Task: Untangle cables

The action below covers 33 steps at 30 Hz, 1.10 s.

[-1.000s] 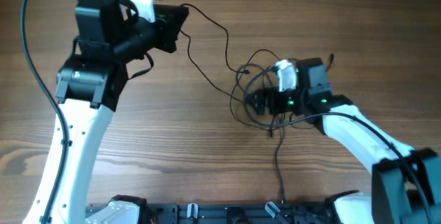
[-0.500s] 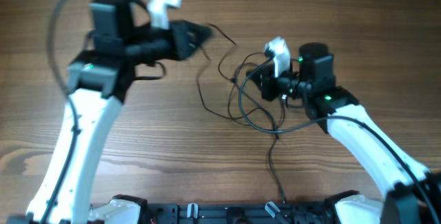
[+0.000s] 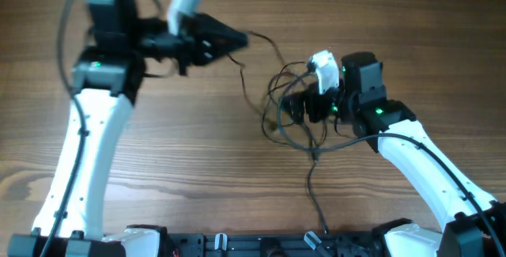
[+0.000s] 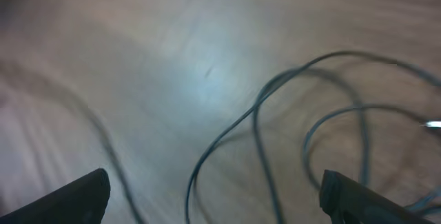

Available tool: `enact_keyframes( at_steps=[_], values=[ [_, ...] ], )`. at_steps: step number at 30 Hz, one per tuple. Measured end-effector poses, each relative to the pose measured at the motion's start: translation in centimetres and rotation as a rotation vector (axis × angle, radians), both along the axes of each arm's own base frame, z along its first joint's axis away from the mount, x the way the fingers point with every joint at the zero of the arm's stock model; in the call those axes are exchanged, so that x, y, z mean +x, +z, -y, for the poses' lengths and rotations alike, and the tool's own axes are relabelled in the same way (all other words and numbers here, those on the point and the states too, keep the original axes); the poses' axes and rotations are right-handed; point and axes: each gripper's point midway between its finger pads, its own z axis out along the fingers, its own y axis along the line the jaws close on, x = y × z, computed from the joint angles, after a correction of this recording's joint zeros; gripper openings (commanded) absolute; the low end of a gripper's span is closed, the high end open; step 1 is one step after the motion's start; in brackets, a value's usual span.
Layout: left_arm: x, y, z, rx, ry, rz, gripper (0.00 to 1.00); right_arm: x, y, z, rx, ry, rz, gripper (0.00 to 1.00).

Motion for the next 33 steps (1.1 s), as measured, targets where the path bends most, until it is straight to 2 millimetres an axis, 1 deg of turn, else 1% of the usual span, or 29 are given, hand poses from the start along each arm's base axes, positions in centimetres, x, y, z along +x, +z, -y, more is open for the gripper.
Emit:
enact_keyframes(
  at_steps=[2,3,4,5,6,7,8,9,11,13,14,16,18,19,20,21,22,23,24,26,29,30,31,32,33],
  values=[
    [0.4,1.9,-2.0,-0.012,0.060,0.019,0.04,-1.1,-1.1,-0.7,-0.020,0.102,0.024,0.99],
    [0.2,2.3,-2.1,-0.015,0.063,0.013,0.04,-1.5,-1.9,-1.0,-0.027,0.133,0.020,0.99],
    [0.0,2.5,-2.1,-0.017,0.059,-0.008,0.04,-1.8,-3.1,-1.4,-0.036,0.166,0.000,0.96],
    [-0.1,2.5,-2.1,-0.018,0.059,-0.023,0.04,-2.1,-4.0,-1.6,-0.045,0.181,-0.020,0.91],
    [-0.1,2.5,-2.1,-0.018,0.059,-0.034,0.04,-2.3,-5.1,-1.8,-0.056,0.195,-0.041,0.75],
    [-0.1,2.5,-2.1,-0.019,0.059,-0.042,0.04,-2.7,-6.5,-2.0,-0.069,0.211,-0.076,0.45],
    [-0.1,2.5,-2.1,-0.019,0.059,-0.052,0.04,-3.2,-7.8,-2.0,-0.082,0.223,-0.112,0.08],
    [-0.1,2.5,-2.1,-0.019,0.059,-0.055,0.04,-3.4,-8.7,-1.9,-0.093,0.226,-0.134,0.04],
    [-0.1,2.5,-2.1,-0.019,0.059,-0.060,0.04,-3.5,-9.6,-1.6,-0.111,0.216,-0.155,0.04],
    [0.1,2.5,-2.4,-0.019,0.068,-0.070,0.04,-3.2,-9.6,-1.0,-0.115,0.161,-0.185,0.04],
    [0.2,2.3,-2.6,-0.019,0.078,-0.085,0.04,-2.9,-9.3,-0.4,-0.112,0.120,-0.212,0.04],
    [1.1,1.4,-3.1,-0.013,0.140,-0.191,0.04,-1.7,-7.7,0.6,-0.098,0.049,-0.217,0.04],
    [2.5,-0.3,-3.6,0.008,0.242,-0.298,0.04,1.1,-3.5,1.6,-0.073,-0.027,-0.110,0.04],
    [3.3,-1.6,-3.9,0.032,0.310,-0.361,0.04,3.2,-0.4,2.3,-0.066,-0.078,-0.002,0.05],
    [3.8,-2.7,-4.3,0.056,0.364,-0.410,0.04,4.7,1.8,3.0,-0.072,-0.119,0.090,0.05],
    [4.1,-3.4,-4.4,0.070,0.394,-0.439,0.04,5.6,3.3,3.5,-0.077,-0.142,0.154,0.05],
    [4.3,-4.4,-4.7,0.094,0.434,-0.477,0.04,7.2,5.7,4.5,-0.108,-0.194,0.272,0.05],
    [4.5,-4.9,-4.9,0.110,0.457,-0.488,0.04,7.8,6.4,4.9,-0.135,-0.205,0.319,0.05],
    [4.6,-5.4,-5.0,0.126,0.476,-0.494,0.04,8.0,6.4,5.3,-0.178,-0.203,0.347,0.04],
    [4.6,-6.0,-5.1,0.145,0.493,-0.507,0.04,8.0,5.3,5.5,-0.280,-0.142,0.381,0.04],
    [4.7,-6.2,-5.2,0.156,0.504,-0.502,0.04,6.2,1.7,5.7,-0.450,0.036,0.342,0.05],
    [4.7,-6.3,-5.2,0.158,0.507,-0.503,0.04,5.1,-0.2,6.2,-0.505,0.078,0.278,0.05],
    [4.7,-6.3,-5.3,0.158,0.508,-0.502,0.04,4.4,-1.2,7.0,-0.565,0.093,0.240,0.04],
    [4.7,-6.3,-5.3,0.159,0.510,-0.504,0.04,4.1,-2.0,8.1,-0.632,0.091,0.214,0.09],
    [4.7,-6.3,-5.3,0.160,0.509,-0.505,0.04,4.8,-2.5,10.1,-0.753,0.050,0.212,0.09]
  ],
)
